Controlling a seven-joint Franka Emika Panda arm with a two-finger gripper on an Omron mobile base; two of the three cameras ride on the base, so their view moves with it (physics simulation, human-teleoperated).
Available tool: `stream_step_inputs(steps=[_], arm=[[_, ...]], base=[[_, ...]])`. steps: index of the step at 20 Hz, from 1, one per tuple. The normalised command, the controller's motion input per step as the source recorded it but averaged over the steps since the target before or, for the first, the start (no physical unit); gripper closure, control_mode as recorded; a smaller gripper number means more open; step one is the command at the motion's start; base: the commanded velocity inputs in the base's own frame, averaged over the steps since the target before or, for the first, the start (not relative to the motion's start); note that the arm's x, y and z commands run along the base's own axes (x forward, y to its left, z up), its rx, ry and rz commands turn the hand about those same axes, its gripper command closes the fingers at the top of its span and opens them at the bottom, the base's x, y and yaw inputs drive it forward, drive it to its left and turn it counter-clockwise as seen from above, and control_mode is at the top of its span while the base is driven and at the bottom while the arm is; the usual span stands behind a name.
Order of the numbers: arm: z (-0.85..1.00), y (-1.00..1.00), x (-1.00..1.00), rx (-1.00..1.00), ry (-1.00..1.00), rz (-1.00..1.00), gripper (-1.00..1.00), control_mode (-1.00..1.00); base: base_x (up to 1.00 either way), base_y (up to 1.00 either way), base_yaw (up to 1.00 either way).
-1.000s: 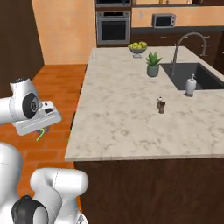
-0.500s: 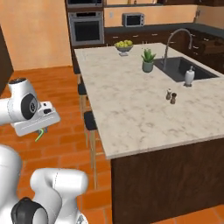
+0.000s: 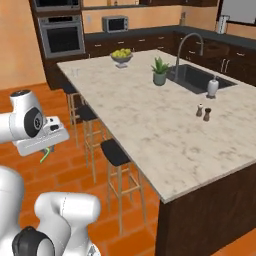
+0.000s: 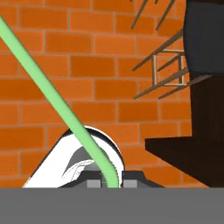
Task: Take a straw from the drawer in front and place it inside the glass cup on the dining counter.
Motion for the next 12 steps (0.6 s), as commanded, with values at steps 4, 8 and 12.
stream_step_inputs(steps=[4,8,12], arm=[[0.0,0.0,0.0,0.0,0.0,0.0,1.0,1.0],[0.0,0.0,0.0,0.0,0.0,0.0,1.0,1.0],[0.0,0.0,0.0,0.0,0.0,0.0,1.0,1.0]], base=[[0.3,1.0,-0.39],[0.2,1.0,-0.39],[0.22,1.0,-0.39]])
